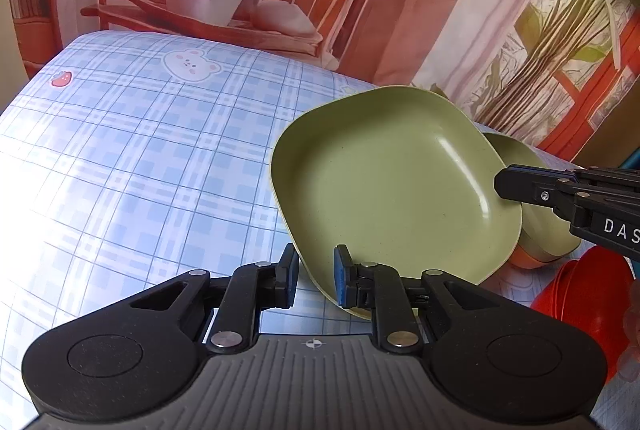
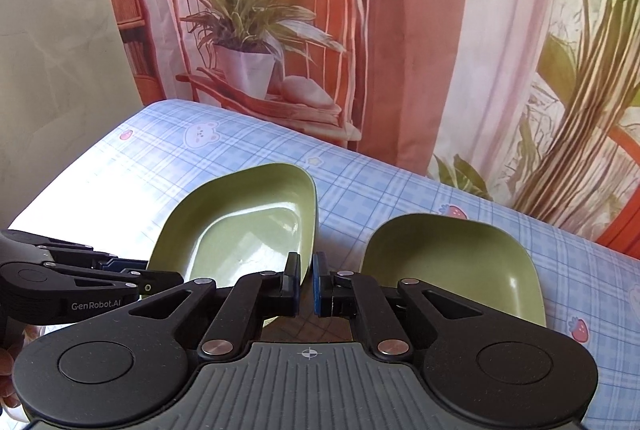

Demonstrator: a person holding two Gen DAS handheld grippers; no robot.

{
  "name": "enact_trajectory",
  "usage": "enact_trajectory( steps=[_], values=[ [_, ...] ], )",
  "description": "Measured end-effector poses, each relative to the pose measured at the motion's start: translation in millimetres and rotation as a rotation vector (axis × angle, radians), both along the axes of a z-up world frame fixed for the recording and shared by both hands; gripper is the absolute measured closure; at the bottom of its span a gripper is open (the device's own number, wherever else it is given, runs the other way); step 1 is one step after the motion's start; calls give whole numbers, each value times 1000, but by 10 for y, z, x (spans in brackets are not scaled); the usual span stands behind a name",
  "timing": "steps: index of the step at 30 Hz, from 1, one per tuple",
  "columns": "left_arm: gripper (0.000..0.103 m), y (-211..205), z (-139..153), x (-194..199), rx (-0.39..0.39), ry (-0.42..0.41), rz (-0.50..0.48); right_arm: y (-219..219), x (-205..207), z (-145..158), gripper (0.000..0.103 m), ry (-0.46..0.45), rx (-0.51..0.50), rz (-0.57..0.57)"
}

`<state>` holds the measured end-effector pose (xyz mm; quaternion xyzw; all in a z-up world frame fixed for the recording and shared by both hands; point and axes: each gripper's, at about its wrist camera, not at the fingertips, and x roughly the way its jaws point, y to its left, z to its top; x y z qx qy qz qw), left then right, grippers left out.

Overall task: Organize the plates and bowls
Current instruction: 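Lift and carry the green plate over the plate on the orange bowl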

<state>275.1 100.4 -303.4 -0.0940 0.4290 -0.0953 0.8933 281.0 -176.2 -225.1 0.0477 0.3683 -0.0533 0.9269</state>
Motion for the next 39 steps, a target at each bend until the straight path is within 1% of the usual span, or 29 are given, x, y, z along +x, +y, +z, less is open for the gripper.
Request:
enact_trajectory(
  steps=[9,17,27,39],
  values=[
    [83,-167,411,-76,32,-76,-22,-126,-200,253,97,-59,7,-26],
    [83,-541,690,-125,59,-129,-80,-421,-529,449,97,-111,18,-85],
    [83,-1019,817,-156,86,-165,-155,-832,-925,543,97,-153,43,-160],
    [83,-1439,849,-144,104,-180,-210,-1199,-1225,482,97,-177,76,-234]
  ],
)
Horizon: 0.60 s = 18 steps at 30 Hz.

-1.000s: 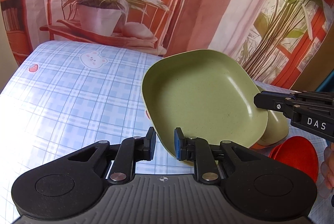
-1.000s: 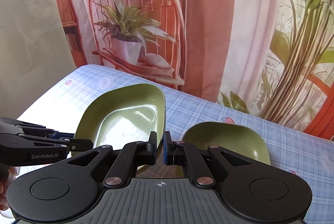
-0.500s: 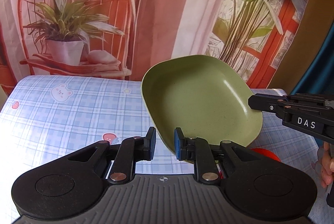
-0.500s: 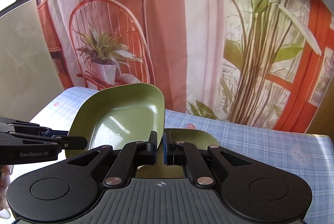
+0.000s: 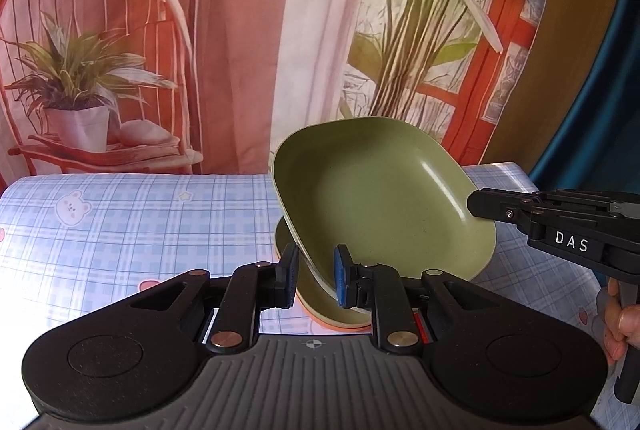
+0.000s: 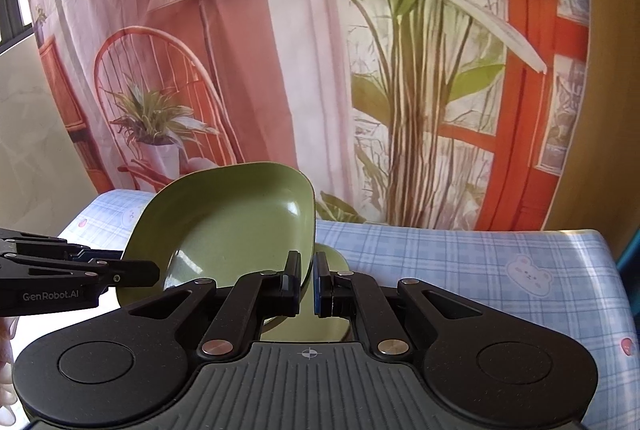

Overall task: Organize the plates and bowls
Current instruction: 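Lift and carry the green plate over the plate on the orange bowl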

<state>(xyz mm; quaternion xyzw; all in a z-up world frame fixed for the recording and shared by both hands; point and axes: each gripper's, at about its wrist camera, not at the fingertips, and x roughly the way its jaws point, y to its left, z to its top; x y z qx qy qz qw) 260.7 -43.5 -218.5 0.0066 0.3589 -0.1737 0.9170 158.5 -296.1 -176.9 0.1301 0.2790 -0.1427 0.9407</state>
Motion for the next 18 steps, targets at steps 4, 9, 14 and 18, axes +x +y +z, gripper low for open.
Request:
enact_trajectory(
  steps=[4,9,14,18],
  values=[
    [83,-98,-33,27,12,7,-12,-84,-39,-49,97,-3,15,-14],
    [83,-152,-77,79,15,19,-18,-171,-57,-93,97,-9,32,-25],
    [83,-202,-110,170,11,26,-17,-260,-21,-135,97,-10,47,-33],
    [83,-223,-167,248,17,38,-16,-302,45,-210,97,1,54,-36]
  ],
)
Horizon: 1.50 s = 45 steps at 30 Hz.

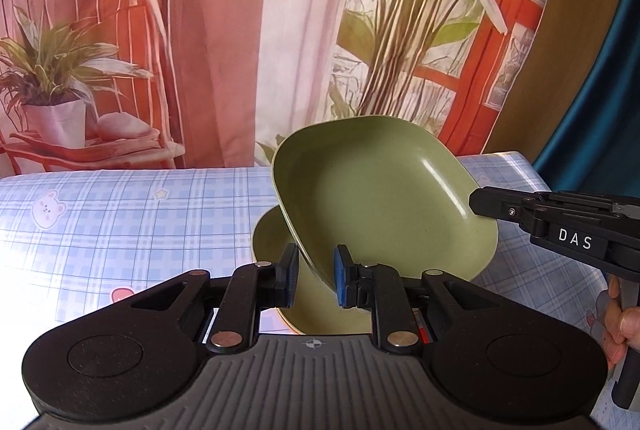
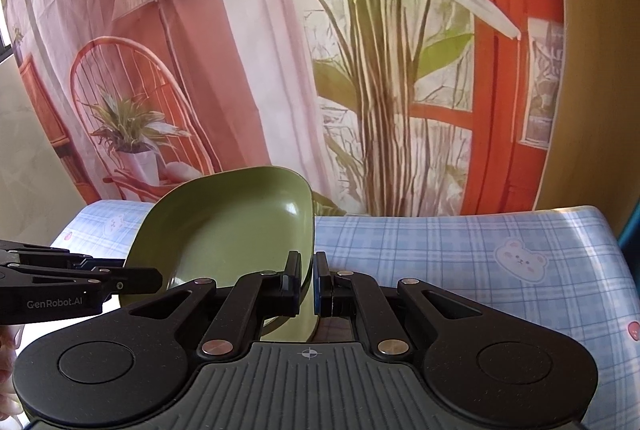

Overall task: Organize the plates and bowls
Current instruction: 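Lift and carry the green plate over the plate on the orange bowl, then lower the green plate onto the plate stack and open the left gripper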

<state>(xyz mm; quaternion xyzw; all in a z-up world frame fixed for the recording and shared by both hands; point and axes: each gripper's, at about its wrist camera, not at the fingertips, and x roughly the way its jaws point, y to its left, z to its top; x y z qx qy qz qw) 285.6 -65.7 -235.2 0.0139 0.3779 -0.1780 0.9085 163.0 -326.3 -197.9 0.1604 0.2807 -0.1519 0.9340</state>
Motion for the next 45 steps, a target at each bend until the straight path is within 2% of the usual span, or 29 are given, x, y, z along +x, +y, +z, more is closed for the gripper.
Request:
enact_trajectory(
  steps=[16,31,45],
  values=[
    [83,34,-343,237,61,36,7,3,279,-449,97,71,41,-12],
    [83,56,-422,222,90,52,-2,55,274,-555,97,105,40,-5],
    [83,63,-438,250,84,63,3,68,263,-565,97,103,46,-7]
  ],
)
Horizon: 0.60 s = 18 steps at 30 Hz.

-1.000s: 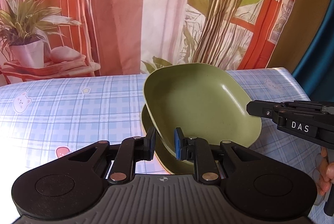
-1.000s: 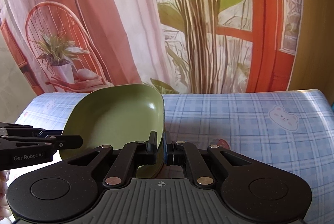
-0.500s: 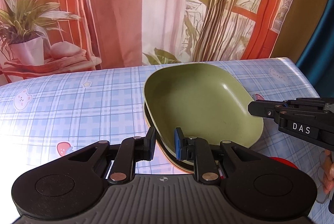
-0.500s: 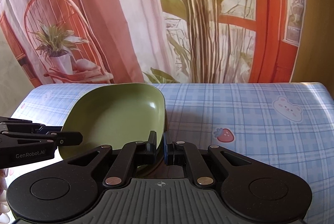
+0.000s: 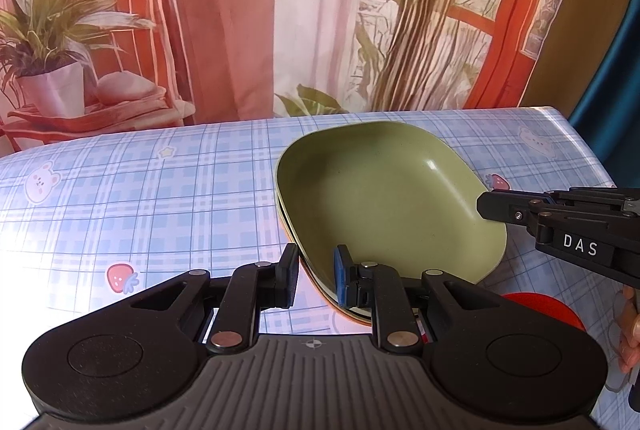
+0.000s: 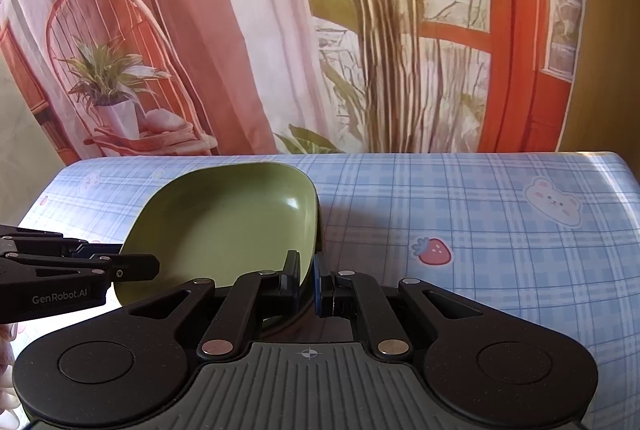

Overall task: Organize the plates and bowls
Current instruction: 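Lower the green plate onto the plate stack and open the left gripper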

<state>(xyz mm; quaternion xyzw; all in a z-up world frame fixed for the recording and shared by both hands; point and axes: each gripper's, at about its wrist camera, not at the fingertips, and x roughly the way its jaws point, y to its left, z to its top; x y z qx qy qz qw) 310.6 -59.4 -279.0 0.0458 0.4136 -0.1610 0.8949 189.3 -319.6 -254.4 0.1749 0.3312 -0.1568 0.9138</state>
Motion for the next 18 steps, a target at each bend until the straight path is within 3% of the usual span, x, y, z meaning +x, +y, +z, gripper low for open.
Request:
enact_trajectory(
  steps=[9,12,16,18],
  values=[
    [83,7,-13,-19,-3,-2,1,30,8,1,97,11,-21,-12],
    [80,5,-10,-24,-4,7,-4,50,4,7,90,24,-31,-26],
    [64,66,66,-103,-18,-16,5,44,-97,83,85,-2,-31,-53],
    [64,98,126,-164,-27,-29,9,44,-156,141,84,-13,-32,-60]
  ],
)
